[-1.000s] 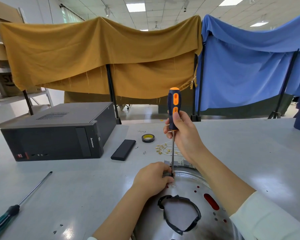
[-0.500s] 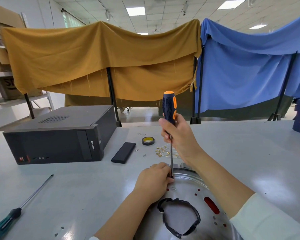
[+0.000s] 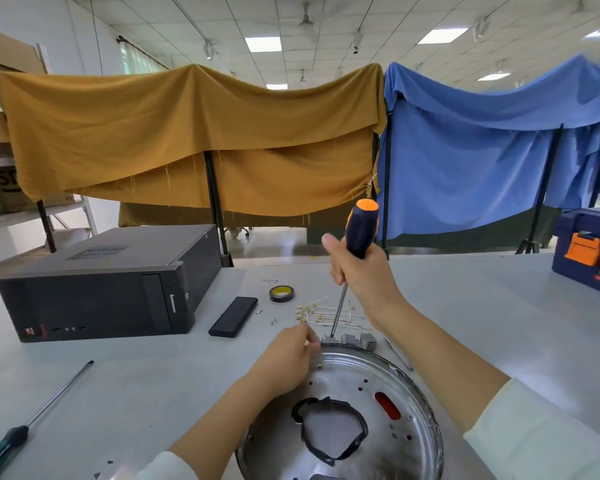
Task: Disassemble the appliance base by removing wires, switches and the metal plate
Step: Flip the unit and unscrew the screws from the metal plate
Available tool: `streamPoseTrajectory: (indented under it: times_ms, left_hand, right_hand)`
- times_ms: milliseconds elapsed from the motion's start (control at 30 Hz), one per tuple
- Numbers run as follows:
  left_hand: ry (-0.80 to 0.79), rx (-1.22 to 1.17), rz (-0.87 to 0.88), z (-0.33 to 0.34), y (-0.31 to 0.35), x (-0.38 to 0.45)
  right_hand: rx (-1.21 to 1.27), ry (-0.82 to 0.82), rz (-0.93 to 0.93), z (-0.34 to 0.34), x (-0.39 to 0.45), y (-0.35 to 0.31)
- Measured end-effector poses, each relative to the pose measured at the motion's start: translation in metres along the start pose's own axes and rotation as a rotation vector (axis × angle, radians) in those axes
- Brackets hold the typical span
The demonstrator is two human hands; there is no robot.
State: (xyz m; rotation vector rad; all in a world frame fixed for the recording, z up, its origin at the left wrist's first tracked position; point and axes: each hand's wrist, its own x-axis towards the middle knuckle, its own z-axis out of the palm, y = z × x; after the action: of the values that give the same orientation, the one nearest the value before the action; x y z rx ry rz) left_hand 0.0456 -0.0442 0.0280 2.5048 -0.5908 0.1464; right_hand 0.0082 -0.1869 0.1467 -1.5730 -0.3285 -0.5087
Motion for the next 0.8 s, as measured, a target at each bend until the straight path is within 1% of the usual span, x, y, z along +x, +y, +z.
streamPoseTrajectory:
  times_ms: [67,100,167,200,233,267,300,400,467,500,600,667,733,800]
  left_hand:
    - [0.041,-0.208,-0.081,-0.012,0.004,0.003]
    - [0.079,-0.277,-0.113,-0.018,0.007,0.004]
    - [0.139,-0.436,-0.166,-0.031,0.014,0.008]
    - [0.15,-0.538,-0.199,-0.037,0.019,0.009]
    - [0.158,-0.631,-0.229,-0.043,0.022,0.01]
    - [0.176,-0.687,-0.244,-0.048,0.024,0.01]
    - [0.203,-0.694,-0.246,-0.051,0.024,0.009]
    - [0.278,-0.589,-0.229,-0.056,0.016,0.001]
    - [0.295,-0.521,-0.245,-0.056,0.007,-0.003]
    - [0.293,-0.49,-0.263,-0.056,0.001,-0.004]
    - [0.281,-0.415,-0.326,-0.055,-0.021,-0.005]
    - [0.269,-0.318,-0.363,-0.053,-0.038,-0.003]
    - [0.249,-0.236,-0.377,-0.049,-0.055,0.002]
    - [0.217,-0.194,-0.382,-0.043,-0.071,0.009]
  right_hand:
    - [-0.097,0.09,-0.079,-0.009,0.0,-0.015]
    - [-0.196,0.116,-0.132,-0.013,-0.001,-0.021]
    - [-0.546,0.129,-0.197,-0.022,-0.003,-0.03]
    - [-0.715,0.125,-0.179,-0.026,-0.005,-0.035]
    - [-0.808,0.113,-0.139,-0.03,-0.005,-0.038]
    - [-0.792,0.072,-0.09,-0.032,-0.005,-0.041]
    - [-0.754,0.027,-0.056,-0.034,-0.004,-0.041]
    - [-0.741,-0.058,-0.041,-0.041,-0.01,-0.031]
    - [-0.573,-0.191,0.026,-0.045,-0.017,-0.011]
    - [-0.543,-0.252,0.049,-0.045,-0.02,0.002]
    - [-0.643,-0.349,0.048,-0.041,-0.028,0.039]
    - [-0.701,-0.4,0.073,-0.037,-0.029,0.064]
    - [-0.82,-0.455,0.111,-0.033,-0.029,0.083]
    - [-0.875,-0.505,0.129,-0.03,-0.029,0.101]
